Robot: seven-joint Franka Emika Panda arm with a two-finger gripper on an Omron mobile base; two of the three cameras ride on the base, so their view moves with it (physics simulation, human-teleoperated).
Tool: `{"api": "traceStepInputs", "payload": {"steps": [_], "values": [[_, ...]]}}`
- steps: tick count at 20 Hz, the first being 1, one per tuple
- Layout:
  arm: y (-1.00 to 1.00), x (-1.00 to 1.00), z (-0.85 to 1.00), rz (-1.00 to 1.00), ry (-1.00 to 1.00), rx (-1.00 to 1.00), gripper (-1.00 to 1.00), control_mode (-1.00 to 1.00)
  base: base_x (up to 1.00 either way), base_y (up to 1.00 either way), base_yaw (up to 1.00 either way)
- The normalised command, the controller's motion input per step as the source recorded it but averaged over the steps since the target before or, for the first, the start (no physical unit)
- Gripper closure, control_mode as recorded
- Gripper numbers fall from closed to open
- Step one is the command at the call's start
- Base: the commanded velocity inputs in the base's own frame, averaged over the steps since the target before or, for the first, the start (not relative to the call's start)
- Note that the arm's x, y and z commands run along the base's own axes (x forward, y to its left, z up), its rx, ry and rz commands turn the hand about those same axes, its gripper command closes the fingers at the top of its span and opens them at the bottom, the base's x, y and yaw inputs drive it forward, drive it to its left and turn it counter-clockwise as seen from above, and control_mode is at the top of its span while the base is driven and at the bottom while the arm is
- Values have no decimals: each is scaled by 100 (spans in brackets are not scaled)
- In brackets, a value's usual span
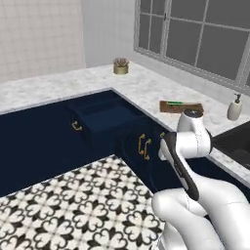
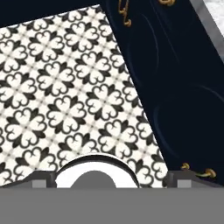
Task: Pick up the knife from the drawer and place it on the cutting board. Then place the meat from the plate to the cutting board.
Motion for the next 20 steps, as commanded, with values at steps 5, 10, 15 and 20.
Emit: {"api": "traceStepInputs", "payload": {"steps": [5,10,15,20], "values": [[0,0,0,0,0,0,-100,100,-10,8,-87],[0,0,0,0,0,0,-100,100,-2,0,-86],[0,0,0,0,0,0,-100,100,0,0,-92],[0,0,0,0,0,0,-100,100,1,-49,-77]]}}
